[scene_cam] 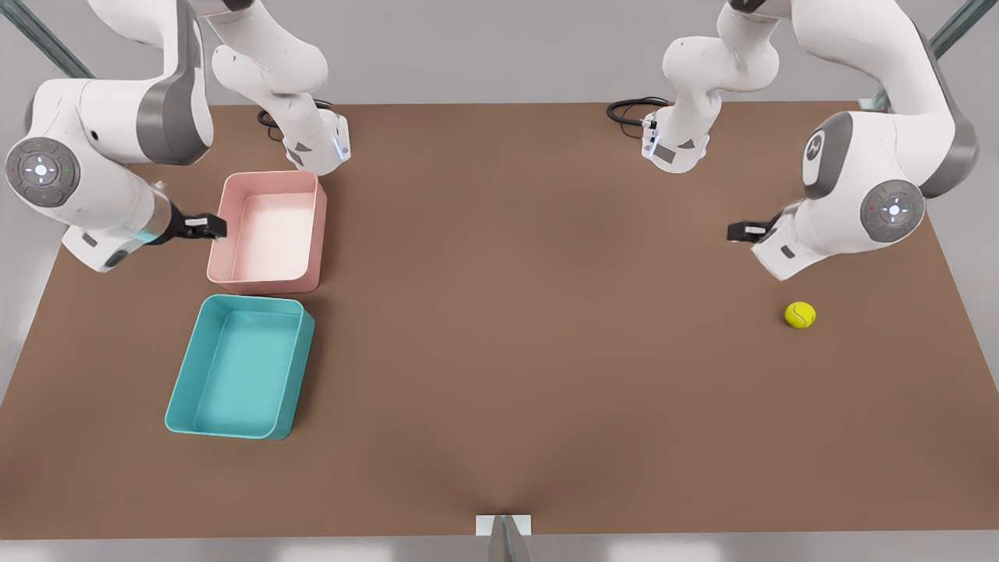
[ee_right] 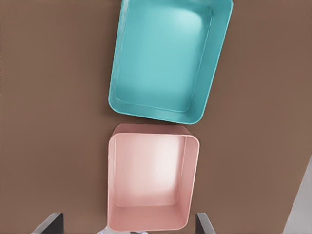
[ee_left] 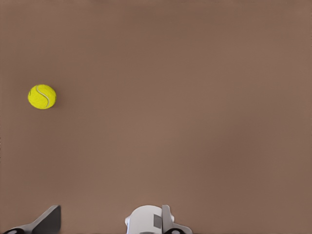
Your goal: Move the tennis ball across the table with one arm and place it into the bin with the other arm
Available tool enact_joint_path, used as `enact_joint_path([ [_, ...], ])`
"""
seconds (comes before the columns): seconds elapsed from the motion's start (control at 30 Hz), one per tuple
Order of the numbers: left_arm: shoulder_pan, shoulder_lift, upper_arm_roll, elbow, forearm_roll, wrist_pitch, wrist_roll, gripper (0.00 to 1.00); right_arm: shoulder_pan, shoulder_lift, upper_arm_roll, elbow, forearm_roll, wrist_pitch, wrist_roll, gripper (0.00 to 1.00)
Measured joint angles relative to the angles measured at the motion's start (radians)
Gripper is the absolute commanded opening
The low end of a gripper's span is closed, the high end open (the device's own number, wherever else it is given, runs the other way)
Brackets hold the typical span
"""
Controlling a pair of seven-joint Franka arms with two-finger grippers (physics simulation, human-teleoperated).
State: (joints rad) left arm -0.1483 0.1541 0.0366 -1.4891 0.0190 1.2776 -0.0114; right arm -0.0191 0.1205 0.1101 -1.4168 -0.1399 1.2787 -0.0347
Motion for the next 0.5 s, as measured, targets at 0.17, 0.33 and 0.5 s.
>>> enact_joint_path([
  [0.17,-0.014,0.008,0.038,-0.031,-0.047,0.096,0.01,0.66,0.003,-0.002,0.0,-0.003,-0.001,0.067,-0.007,1.0],
  [0.33,0.122,0.123,0.09,-0.163,-0.014,0.259,0.14,0.21,0.004,0.039,0.0,0.005,-0.002,0.098,-0.013,1.0],
  [0.5,0.411,0.328,0.163,-0.166,-0.054,0.447,0.51,0.21,-0.008,0.059,-0.001,0.005,-0.001,0.108,-0.017,1.0],
])
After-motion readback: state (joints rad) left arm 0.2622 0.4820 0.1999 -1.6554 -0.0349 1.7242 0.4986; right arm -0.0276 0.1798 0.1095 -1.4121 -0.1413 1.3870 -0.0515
